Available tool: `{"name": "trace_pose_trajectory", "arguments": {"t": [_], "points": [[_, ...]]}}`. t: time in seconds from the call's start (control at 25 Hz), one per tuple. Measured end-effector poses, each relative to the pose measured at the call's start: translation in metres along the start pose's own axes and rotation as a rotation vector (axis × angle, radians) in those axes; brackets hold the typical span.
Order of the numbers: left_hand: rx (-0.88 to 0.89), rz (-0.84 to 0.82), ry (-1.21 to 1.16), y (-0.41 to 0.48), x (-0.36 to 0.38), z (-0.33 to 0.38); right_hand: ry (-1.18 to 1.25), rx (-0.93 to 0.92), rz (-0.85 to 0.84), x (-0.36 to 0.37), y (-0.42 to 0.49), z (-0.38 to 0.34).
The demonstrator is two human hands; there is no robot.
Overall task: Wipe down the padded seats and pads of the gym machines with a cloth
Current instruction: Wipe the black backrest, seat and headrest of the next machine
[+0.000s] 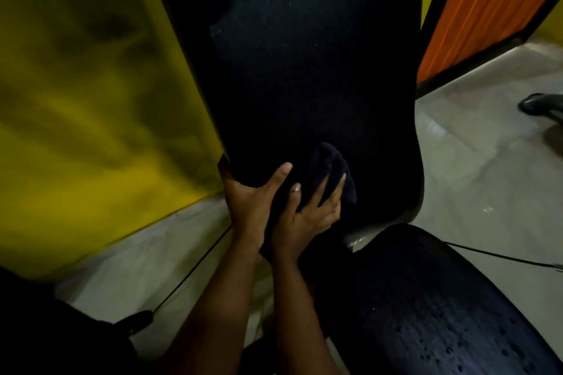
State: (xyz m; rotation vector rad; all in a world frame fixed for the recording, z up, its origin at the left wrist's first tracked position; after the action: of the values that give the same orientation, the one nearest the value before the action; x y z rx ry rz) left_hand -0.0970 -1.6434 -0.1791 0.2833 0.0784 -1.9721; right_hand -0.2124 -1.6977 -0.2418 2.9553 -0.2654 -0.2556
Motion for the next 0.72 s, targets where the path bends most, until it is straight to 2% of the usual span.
{"name": "trace_pose_trajectory", "arguments": {"t": [0.16,0.28,0.36,0.4,0.48,0.52,0.6,0.64,0.72], "points": [[0.136,0.167,0.066,-0.004,0.002,-0.007,-0.042,0.121,0.07,-0.019,0.007,0.074],[0.197,0.204,0.089,-0.003,0.002,-0.005,-0.003,0.391,0.066,-0.033,0.014,0.122],[0.212,0.212,0.104,-0.005,0.003,-0.004,0.007,0.487,0.103,-0.041,0.025,0.122],[0.219,0.222,0.108,-0.006,0.002,-0.003,-0.014,0.414,0.132,-0.043,0.036,0.103],[0.199,0.222,0.102,-0.006,0.003,-0.005,-0.036,0.112,0.123,-0.037,0.061,0.041],[0.187,0.214,0.099,-0.005,0.003,-0.006,-0.056,-0.059,0.081,-0.03,0.071,0.009],[0.196,0.208,0.101,-0.005,0.003,-0.008,-0.123,-0.284,-0.018,-0.019,0.088,-0.032],[0.2,0.209,0.104,-0.006,0.002,-0.009,-0.141,-0.332,-0.03,-0.019,0.098,-0.035],[0.21,0.202,0.102,-0.005,0.003,-0.012,-0.158,-0.242,0.055,-0.031,0.122,0.005]]}}
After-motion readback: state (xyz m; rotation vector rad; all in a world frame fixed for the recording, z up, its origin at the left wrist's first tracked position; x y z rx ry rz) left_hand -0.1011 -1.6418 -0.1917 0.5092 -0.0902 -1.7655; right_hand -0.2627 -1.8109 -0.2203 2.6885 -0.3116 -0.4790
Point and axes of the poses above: each hand's wrist, its own y-axis towards the middle knuckle, its own x-axis out of the palm, z = x × y, the point moved 8 cm from there along y, towards the middle knuckle, and after that the axes turned 8 degrees about y, right-handed, at the moved point
